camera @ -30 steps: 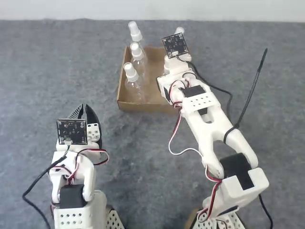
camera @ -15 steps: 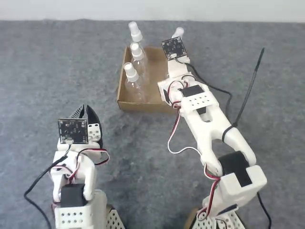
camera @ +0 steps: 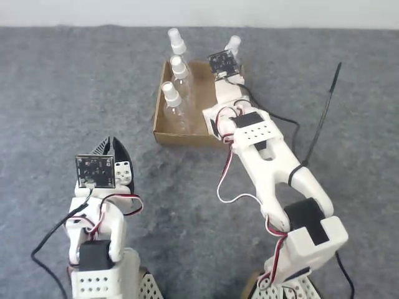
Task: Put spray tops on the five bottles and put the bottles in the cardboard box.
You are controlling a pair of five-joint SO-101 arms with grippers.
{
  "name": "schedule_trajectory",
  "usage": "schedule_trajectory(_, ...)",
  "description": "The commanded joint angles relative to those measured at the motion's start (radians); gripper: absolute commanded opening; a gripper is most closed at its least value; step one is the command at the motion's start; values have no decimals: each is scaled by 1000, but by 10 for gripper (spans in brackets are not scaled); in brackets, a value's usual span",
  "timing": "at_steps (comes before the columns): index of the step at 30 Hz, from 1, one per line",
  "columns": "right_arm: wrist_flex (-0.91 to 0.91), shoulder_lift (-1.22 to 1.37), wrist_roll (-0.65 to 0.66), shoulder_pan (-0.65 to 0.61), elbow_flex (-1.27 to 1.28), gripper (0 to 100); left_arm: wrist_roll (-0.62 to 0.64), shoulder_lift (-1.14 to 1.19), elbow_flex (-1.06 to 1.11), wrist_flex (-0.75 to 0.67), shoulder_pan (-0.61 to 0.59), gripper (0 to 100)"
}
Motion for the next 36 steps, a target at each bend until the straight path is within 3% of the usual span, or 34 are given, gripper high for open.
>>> schedule_trajectory(1,25,-56,-6,-27,-34,332,9,-17,-12,-35,-3,31)
schedule_trajectory(36,513,-476,-8,-27,-34,329,9,-17,-13,-35,-3,31)
